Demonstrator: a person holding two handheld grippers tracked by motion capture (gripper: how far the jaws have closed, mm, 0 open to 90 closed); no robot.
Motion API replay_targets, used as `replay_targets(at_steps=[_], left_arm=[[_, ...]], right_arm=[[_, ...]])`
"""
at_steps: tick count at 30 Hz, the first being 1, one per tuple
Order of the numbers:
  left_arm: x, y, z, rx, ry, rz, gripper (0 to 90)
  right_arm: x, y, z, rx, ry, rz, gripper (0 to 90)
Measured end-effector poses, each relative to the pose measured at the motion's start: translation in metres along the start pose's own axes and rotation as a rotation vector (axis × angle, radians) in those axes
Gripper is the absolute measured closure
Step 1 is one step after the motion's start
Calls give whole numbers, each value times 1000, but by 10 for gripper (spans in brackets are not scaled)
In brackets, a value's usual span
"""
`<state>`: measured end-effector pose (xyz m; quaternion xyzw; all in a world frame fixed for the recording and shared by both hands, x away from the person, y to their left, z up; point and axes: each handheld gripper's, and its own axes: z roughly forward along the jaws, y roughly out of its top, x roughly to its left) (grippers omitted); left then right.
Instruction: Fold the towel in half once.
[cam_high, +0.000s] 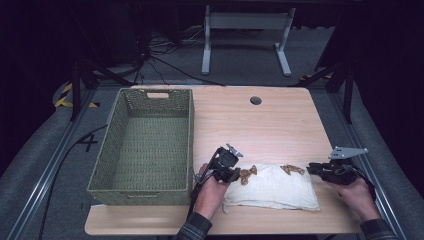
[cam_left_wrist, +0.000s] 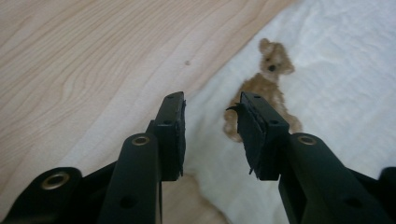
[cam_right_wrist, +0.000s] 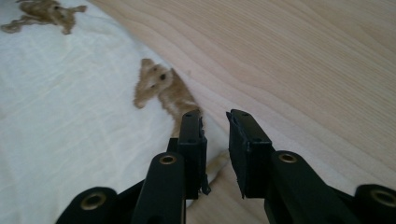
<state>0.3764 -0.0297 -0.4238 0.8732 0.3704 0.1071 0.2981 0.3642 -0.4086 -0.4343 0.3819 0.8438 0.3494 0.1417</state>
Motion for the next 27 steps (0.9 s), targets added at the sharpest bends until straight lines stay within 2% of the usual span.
replay_targets(at_steps=[3, 6, 11, 14, 24, 26, 27], left_arm=[[8, 5, 4, 7, 17, -18, 605], [15, 6, 8, 8, 24, -40, 595], [18, 6, 16, 30, 30, -41, 573], [23, 5, 19, 39, 25, -60, 570], [26, -2, 20, 81, 19, -68, 514], [26, -3, 24, 93, 16, -60, 532], [26, -3, 24, 91, 4, -60, 575]], right_arm=[[-7, 1, 11, 30, 6, 8, 749], [-8, 0, 18, 64, 22, 5, 745], [-8, 0, 18, 67, 30, 10, 807], [-7, -1, 18, 63, 42, 7, 858], [-5, -1, 18, 64, 20, -8, 878], [-6, -1, 18, 62, 14, -3, 880], [-6, -1, 18, 62, 9, -2, 880]])
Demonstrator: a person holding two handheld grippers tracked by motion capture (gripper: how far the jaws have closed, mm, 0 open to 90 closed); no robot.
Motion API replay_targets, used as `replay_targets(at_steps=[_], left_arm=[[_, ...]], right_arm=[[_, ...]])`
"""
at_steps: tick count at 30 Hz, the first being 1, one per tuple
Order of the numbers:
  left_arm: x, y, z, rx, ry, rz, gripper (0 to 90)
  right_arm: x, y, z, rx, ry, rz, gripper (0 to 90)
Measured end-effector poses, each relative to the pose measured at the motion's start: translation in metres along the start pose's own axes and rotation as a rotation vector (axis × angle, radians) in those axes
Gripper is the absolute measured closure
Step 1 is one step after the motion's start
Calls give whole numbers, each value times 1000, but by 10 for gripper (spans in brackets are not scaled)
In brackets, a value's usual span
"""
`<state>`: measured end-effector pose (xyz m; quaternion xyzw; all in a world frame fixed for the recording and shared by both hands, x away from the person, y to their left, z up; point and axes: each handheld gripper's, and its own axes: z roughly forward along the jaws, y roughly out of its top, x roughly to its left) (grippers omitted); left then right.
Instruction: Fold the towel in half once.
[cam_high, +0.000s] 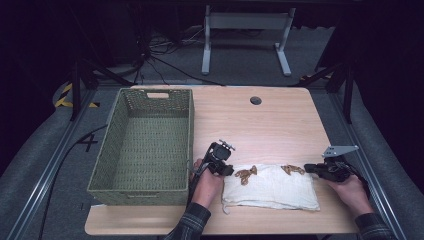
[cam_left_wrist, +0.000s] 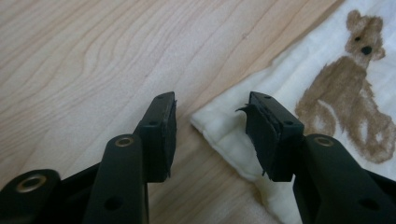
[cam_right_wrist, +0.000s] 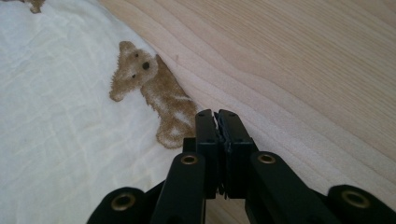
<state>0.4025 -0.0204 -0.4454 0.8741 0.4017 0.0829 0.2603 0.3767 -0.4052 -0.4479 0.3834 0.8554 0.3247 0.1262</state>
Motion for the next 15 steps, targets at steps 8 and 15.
replay_targets(at_steps=[8, 15], left_arm=[[-1, 7, -1, -39, -15, 8, 841], [9, 14, -4, -103, -17, -30, 842]], right_arm=[[-5, 4, 2, -4, -49, -8, 884], [-20, 14, 5, -36, -78, 9, 884]])
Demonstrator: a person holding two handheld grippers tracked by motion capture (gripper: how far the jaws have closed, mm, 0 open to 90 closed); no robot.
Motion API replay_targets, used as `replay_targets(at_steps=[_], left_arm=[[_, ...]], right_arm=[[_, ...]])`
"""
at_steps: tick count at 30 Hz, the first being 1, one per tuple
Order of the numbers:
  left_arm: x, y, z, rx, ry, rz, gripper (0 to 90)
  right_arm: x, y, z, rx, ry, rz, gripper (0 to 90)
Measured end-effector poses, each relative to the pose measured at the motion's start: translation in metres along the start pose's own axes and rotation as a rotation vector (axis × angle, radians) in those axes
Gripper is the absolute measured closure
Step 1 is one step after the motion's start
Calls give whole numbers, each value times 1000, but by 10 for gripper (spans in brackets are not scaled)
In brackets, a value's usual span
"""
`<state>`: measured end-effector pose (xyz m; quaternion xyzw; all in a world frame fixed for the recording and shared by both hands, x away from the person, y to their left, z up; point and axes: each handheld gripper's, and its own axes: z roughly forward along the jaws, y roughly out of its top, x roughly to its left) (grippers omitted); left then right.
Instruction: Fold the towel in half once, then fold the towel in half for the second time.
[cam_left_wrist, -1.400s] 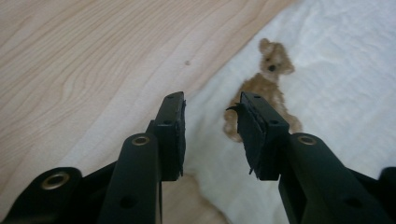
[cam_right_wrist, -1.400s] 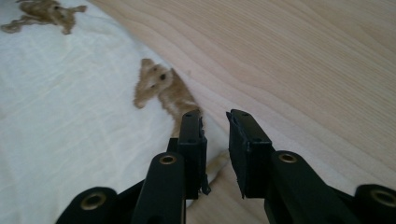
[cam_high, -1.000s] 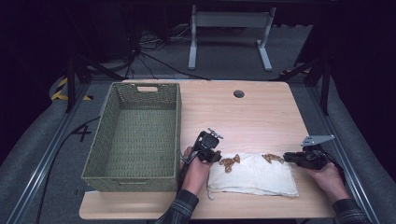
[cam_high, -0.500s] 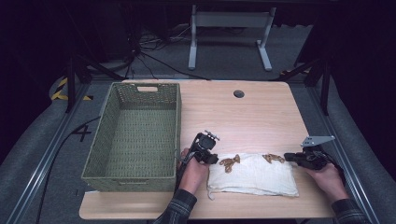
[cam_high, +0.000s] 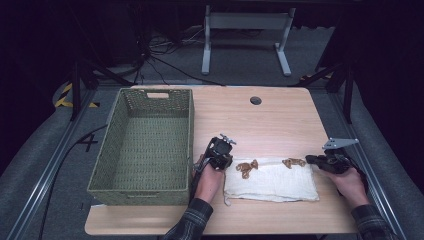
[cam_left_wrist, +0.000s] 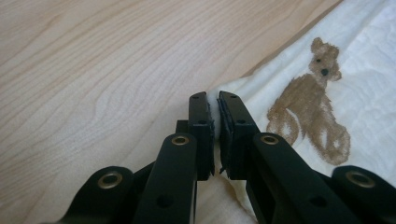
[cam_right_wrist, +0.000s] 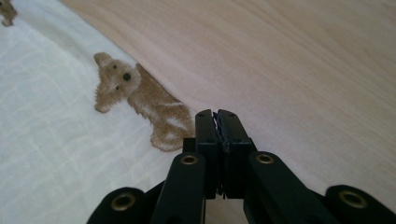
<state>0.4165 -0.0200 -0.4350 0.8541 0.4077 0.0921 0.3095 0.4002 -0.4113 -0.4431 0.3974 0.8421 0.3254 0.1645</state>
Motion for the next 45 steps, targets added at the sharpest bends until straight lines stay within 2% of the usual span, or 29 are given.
replay_targets(at_steps=[4, 10, 18, 21, 32, 35, 37, 43, 45], left_arm=[[3, 8, -7, -68, 25, -1, 841], [-1, 4, -12, -75, 33, 19, 841], [-14, -4, -30, -91, 48, 53, 841], [-20, -7, -35, -82, 64, 69, 841], [-37, -23, -45, -70, 56, 89, 842], [-45, -28, -49, -53, 69, 113, 841], [-48, -31, -50, -46, 62, 114, 841], [-51, -38, -51, -32, 52, 115, 841], [-51, -43, -49, -14, 50, 117, 841]], right_arm=[[-9, 12, 2, -38, -24, -2, 885], [-7, 11, -5, -63, -9, -3, 885], [7, 1, -26, -80, 19, -23, 884], [12, -3, -31, -76, 28, -31, 884], [27, -18, -45, -71, 59, -42, 884], [32, -25, -52, -72, 66, -42, 884], [35, -28, -56, -74, 67, -47, 883], [40, -36, -60, -67, 84, -55, 882], [43, -37, -60, -62, 92, -58, 882]])
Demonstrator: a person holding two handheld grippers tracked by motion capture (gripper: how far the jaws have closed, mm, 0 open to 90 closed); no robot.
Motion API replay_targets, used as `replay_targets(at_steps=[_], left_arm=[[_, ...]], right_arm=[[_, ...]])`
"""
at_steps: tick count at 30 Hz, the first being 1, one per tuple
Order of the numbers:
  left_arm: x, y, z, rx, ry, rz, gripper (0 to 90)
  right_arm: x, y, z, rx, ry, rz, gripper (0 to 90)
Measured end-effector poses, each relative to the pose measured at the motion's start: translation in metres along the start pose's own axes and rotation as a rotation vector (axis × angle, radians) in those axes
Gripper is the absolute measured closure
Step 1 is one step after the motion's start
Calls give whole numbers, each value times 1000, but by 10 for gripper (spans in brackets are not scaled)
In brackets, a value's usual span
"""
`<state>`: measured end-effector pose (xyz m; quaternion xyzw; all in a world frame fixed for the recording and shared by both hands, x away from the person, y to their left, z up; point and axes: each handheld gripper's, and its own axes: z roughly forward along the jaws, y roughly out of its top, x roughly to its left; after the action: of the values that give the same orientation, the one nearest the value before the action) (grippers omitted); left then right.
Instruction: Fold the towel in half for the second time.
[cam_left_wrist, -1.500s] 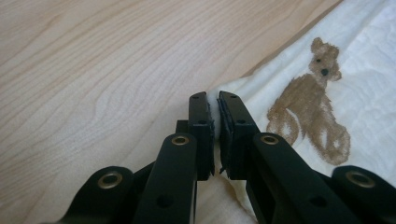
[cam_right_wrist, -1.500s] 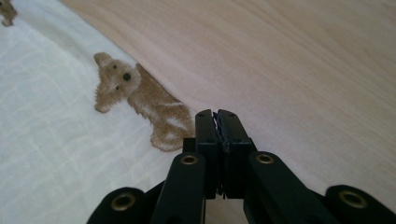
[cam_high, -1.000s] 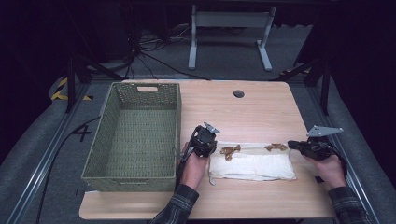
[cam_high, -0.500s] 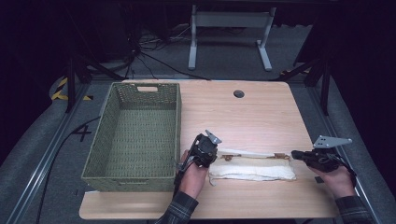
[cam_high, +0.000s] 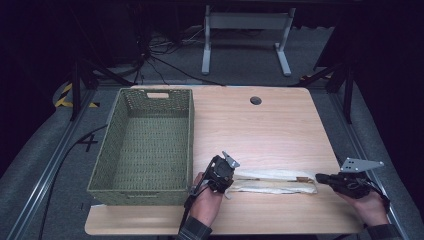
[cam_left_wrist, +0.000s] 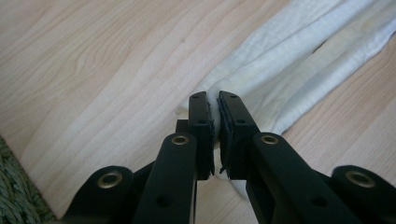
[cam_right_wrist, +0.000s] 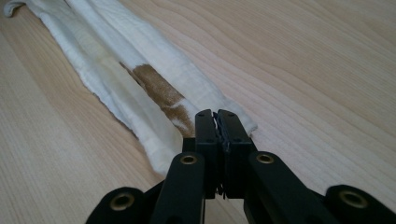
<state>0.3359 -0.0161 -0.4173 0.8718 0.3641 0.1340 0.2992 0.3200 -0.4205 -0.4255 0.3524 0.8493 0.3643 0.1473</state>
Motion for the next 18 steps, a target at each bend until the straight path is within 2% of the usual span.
replay_targets(at_steps=[11, 14, 15, 18], left_arm=[[-1, -14, 0, 37, -21, 4, 837], [0, -18, 1, 56, -26, 1, 792], [1, -18, 1, 57, -33, -3, 760], [-2, -16, -6, 28, -55, 0, 753]], right_arm=[[12, -9, -1, 19, 37, -12, 880], [16, -12, -2, 31, 52, -6, 870], [16, -13, -2, 31, 55, -7, 852], [17, -12, -6, 9, 60, -3, 816]])
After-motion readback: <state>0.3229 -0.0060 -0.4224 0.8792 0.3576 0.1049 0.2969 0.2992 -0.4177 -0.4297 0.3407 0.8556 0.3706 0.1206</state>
